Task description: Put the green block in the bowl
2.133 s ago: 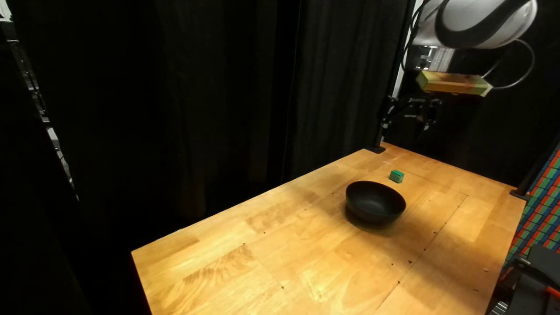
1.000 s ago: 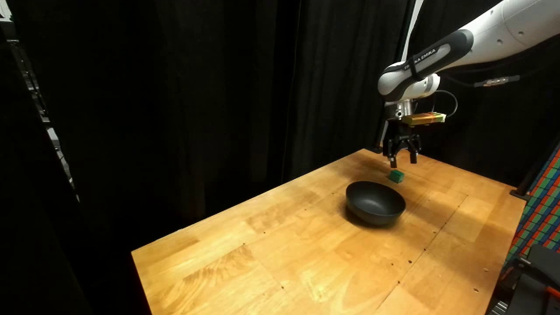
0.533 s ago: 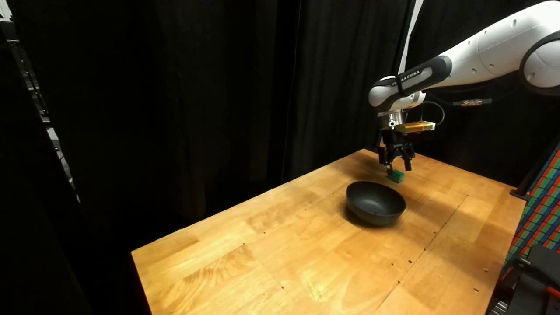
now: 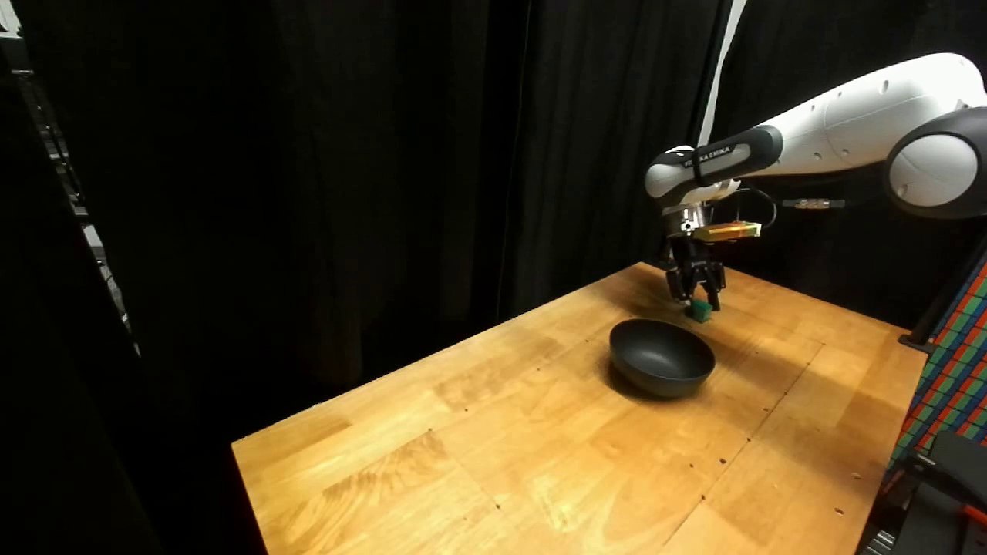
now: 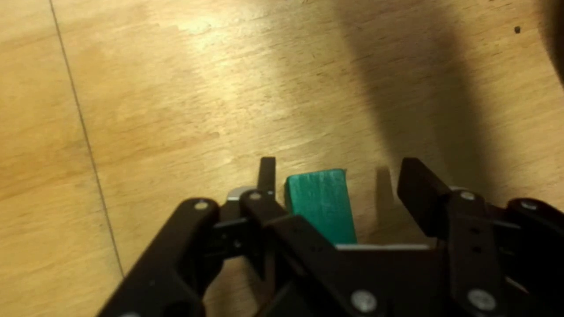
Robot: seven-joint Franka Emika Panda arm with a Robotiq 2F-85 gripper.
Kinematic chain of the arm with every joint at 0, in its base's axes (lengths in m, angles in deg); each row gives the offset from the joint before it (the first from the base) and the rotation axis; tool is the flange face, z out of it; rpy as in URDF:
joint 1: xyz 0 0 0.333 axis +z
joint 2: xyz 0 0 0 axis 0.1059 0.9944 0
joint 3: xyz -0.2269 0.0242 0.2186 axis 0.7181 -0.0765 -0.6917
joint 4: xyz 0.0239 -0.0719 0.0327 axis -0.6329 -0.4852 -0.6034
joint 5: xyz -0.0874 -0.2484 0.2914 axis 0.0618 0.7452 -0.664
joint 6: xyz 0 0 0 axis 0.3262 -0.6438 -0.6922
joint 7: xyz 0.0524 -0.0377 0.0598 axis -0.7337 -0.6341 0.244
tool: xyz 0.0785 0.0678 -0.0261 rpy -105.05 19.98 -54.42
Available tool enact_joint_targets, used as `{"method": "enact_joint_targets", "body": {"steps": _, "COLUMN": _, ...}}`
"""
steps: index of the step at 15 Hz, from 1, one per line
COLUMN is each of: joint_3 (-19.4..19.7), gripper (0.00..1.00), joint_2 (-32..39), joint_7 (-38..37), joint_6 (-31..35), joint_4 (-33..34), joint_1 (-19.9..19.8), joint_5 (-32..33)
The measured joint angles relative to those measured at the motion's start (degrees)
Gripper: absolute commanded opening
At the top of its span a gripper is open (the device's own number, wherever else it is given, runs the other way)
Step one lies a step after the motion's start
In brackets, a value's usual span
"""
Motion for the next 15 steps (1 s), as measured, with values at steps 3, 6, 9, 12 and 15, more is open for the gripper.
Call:
{"method": "enact_joint_targets", "body": {"steps": 3, "joint_3": -0.01, "gripper": 0.18, "joint_2": 2.25, "joint_7": 0.51, "joint_6": -0.38, "joint_4": 2.87, "joint_1": -0.95, "joint_5": 0.0}}
{"method": "enact_joint_targets", "body": {"steps": 6, "joint_3": -0.04, "gripper": 0.16, "joint_2": 3.65, "joint_7": 0.68, "joint_6": -1.63, "joint_4": 5.27, "joint_1": -2.04, "joint_5": -0.01}}
{"method": "enact_joint_targets", "body": {"steps": 9, "joint_3": -0.44, "gripper": 0.16, "joint_2": 3.47, "joint_7": 0.71, "joint_6": -2.26, "joint_4": 7.07, "joint_1": -2.66, "joint_5": -0.98}}
{"method": "enact_joint_targets", "body": {"steps": 12, "joint_3": -1.98, "gripper": 0.16, "joint_2": 0.18, "joint_7": 0.78, "joint_6": -2.29, "joint_4": 7.35, "joint_1": -2.42, "joint_5": -2.19}}
{"method": "enact_joint_targets", "body": {"steps": 15, "joint_3": -4.16, "gripper": 0.16, "joint_2": -5.29, "joint_7": 0.72, "joint_6": -1.74, "joint_4": 5.88, "joint_1": -1.63, "joint_5": -4.14}}
